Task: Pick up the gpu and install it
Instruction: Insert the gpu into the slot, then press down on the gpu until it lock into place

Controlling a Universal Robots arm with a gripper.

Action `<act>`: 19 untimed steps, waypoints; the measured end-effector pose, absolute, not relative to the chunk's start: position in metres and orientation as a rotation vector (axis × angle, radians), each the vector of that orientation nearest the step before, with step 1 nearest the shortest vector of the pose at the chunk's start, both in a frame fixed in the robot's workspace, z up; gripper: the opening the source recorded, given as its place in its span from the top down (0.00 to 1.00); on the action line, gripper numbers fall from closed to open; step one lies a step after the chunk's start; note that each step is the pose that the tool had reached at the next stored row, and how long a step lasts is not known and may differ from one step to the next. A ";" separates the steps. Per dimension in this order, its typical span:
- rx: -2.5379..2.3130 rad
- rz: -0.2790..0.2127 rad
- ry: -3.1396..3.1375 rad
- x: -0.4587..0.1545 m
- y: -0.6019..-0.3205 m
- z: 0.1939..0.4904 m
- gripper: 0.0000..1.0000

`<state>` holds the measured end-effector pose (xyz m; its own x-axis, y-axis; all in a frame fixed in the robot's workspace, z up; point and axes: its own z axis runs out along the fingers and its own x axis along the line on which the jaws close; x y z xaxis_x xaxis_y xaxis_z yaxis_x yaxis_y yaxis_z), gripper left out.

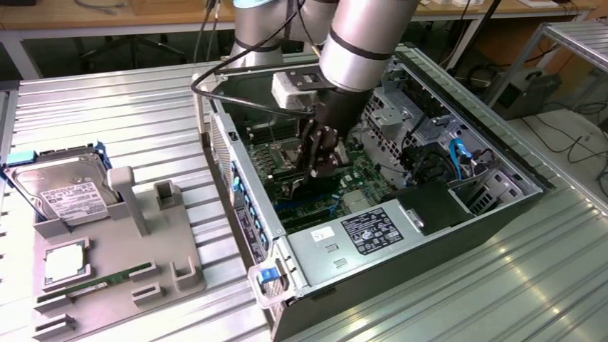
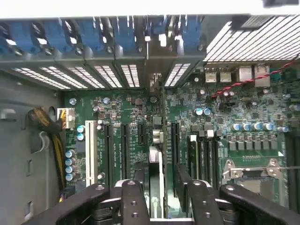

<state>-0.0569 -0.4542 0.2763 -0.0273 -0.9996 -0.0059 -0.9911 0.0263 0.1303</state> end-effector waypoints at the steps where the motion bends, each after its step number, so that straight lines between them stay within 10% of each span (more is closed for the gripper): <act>1: 2.142 -0.121 -2.201 -0.067 -0.452 0.287 0.68; 2: 2.159 -0.087 -2.218 -0.079 -0.448 0.283 0.89; 19: 2.160 -0.087 -2.218 -0.079 -0.448 0.283 0.89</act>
<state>-0.0788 -0.4476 0.2832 -0.0269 -0.9996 -0.0070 -0.9971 0.0263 0.0712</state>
